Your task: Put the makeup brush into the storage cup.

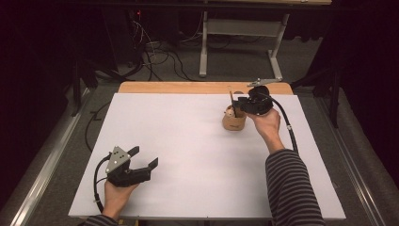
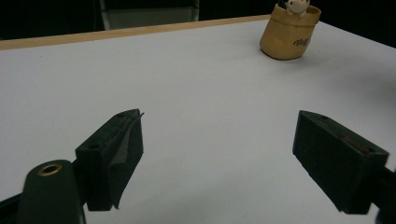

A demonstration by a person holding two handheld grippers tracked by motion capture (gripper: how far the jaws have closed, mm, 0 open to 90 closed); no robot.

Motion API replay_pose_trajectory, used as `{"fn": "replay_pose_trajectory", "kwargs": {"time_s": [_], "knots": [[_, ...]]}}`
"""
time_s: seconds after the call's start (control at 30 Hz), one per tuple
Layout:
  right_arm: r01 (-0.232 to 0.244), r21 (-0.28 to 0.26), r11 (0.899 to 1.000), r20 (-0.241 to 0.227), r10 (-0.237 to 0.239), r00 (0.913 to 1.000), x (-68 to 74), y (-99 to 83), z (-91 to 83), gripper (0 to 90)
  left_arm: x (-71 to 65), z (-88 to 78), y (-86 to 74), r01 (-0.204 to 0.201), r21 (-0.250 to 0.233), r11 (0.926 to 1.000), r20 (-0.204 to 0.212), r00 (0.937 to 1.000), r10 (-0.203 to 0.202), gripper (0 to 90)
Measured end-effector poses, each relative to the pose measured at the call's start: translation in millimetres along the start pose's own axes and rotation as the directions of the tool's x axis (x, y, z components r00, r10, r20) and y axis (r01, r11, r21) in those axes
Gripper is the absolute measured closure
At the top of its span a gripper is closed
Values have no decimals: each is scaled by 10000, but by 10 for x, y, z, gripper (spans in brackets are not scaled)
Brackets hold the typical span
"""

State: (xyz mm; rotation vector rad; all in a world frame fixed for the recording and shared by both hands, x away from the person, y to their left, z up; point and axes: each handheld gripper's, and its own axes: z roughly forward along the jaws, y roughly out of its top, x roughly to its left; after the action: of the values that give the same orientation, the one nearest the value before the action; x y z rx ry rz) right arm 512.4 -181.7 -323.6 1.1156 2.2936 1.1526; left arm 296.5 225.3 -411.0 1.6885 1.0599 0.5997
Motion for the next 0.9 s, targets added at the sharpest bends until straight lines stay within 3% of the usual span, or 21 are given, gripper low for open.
{"fn": "replay_pose_trajectory", "kwargs": {"time_s": [0.6,0.9], "knots": [[-185,-200,9996,-283,179,9994,22,27,-143,554,4,3,0,33,12,10000,3,10000,-33,168],[-199,-266,9994,-240,192,9995,11,32,-241,452,1,7,0,29,21,10000,3,10000,-29,168]]}}
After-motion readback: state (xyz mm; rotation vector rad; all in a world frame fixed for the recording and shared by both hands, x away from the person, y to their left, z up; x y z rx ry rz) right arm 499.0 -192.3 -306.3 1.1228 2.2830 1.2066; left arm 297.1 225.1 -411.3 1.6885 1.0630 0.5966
